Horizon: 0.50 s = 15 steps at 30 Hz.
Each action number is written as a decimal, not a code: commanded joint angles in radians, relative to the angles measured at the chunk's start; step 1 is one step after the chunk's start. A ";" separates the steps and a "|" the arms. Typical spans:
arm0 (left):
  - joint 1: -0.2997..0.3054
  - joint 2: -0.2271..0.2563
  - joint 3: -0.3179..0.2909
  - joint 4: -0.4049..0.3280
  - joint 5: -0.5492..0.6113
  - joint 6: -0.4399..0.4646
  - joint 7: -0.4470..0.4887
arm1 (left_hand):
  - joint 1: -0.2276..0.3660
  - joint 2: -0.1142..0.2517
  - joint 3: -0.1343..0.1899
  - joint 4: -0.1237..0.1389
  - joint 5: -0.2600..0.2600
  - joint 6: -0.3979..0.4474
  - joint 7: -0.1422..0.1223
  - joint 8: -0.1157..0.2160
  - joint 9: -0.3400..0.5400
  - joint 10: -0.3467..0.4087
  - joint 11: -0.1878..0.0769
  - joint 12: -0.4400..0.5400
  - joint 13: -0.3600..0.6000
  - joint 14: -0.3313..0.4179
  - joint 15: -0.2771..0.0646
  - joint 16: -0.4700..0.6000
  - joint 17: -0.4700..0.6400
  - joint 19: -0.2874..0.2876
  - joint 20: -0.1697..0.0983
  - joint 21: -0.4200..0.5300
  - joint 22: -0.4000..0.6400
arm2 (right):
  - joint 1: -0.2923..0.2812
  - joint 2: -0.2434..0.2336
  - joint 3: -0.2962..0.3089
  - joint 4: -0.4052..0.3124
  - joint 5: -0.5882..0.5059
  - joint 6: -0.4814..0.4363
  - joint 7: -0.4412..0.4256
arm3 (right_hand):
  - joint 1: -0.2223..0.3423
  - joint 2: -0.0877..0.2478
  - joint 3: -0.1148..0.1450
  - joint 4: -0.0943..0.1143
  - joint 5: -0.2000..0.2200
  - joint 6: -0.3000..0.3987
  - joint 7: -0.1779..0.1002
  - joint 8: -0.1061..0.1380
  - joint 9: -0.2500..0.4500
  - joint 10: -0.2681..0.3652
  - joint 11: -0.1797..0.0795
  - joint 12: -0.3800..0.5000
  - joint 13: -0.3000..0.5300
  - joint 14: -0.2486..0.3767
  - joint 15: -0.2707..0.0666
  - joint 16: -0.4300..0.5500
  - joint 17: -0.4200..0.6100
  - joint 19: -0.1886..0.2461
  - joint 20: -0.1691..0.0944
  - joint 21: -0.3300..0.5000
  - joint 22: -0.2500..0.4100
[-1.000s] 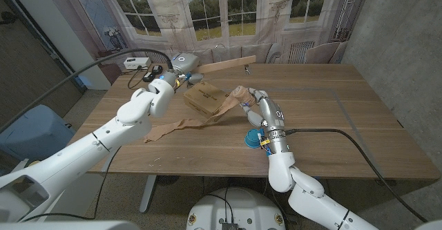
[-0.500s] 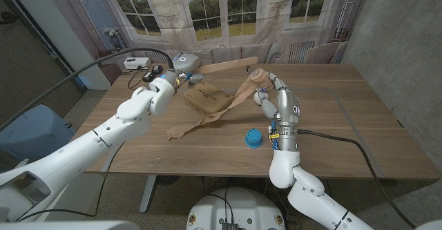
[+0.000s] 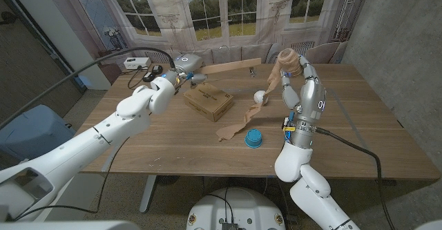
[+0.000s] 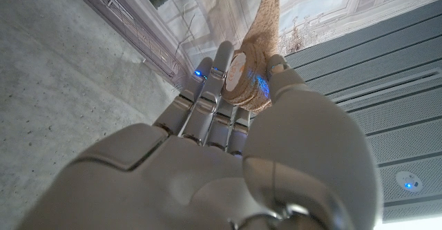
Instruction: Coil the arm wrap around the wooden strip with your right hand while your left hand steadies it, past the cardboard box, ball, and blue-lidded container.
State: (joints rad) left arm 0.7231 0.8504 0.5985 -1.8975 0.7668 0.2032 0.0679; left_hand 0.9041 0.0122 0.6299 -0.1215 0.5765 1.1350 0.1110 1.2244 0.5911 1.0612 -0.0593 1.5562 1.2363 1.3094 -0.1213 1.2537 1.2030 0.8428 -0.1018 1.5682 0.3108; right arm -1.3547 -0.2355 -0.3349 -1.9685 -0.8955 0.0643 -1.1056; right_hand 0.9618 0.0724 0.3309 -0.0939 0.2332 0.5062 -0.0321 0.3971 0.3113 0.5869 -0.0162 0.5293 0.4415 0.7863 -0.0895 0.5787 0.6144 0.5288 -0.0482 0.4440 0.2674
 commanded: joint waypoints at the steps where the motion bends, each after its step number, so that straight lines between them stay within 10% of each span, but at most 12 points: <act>1: -0.030 -0.009 0.018 0.034 -0.031 -0.073 -0.009 | -0.009 0.003 -0.002 0.000 -0.003 -0.007 0.003 0.003 -0.004 -0.013 -0.024 0.003 0.000 0.000 0.008 -0.003 -0.003 -0.005 -0.051 0.003 0.004 | -0.060 0.102 0.105 -0.078 -0.107 0.057 -0.011 | 0.037 0.104 0.025 0.029 0.007 0.369 -0.077 0.124 0.040 0.245 -0.104 0.096 0.007 0.011 -0.129 -0.004 0.007 -0.010 -0.038 0.008 0.005; 15: -0.077 -0.034 0.029 0.073 -0.120 -0.183 -0.055 | -0.014 0.006 -0.007 0.001 -0.019 -0.014 -0.010 0.015 0.001 -0.028 -0.018 0.001 -0.001 -0.013 0.017 -0.010 -0.002 -0.018 -0.046 -0.001 -0.003 | -0.104 0.130 0.152 -0.172 -0.090 0.127 -0.011 | 0.038 0.102 0.020 0.032 0.010 0.367 -0.079 0.135 0.057 0.248 -0.109 0.108 0.021 0.027 -0.130 -0.007 0.021 -0.012 -0.046 0.024 0.010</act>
State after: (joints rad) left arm 0.6820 0.8337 0.6160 -1.8526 0.7104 0.1067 0.0476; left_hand 0.8973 0.0189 0.6298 -0.1214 0.5601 1.1225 0.1057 1.2326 0.5883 1.0611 -0.0593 1.5562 1.2363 1.2969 -0.1088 1.2460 1.1990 0.8299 -0.1002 1.5682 0.3061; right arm -1.4205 -0.1247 -0.2240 -2.0600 -0.9885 0.1514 -1.1151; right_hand 0.9618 0.0724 0.3281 -0.0911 0.2372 0.5062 -0.0320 0.3981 0.3117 0.5869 -0.0162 0.5293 0.4571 0.8023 -0.0946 0.5728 0.6309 0.5190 -0.0495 0.4597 0.2720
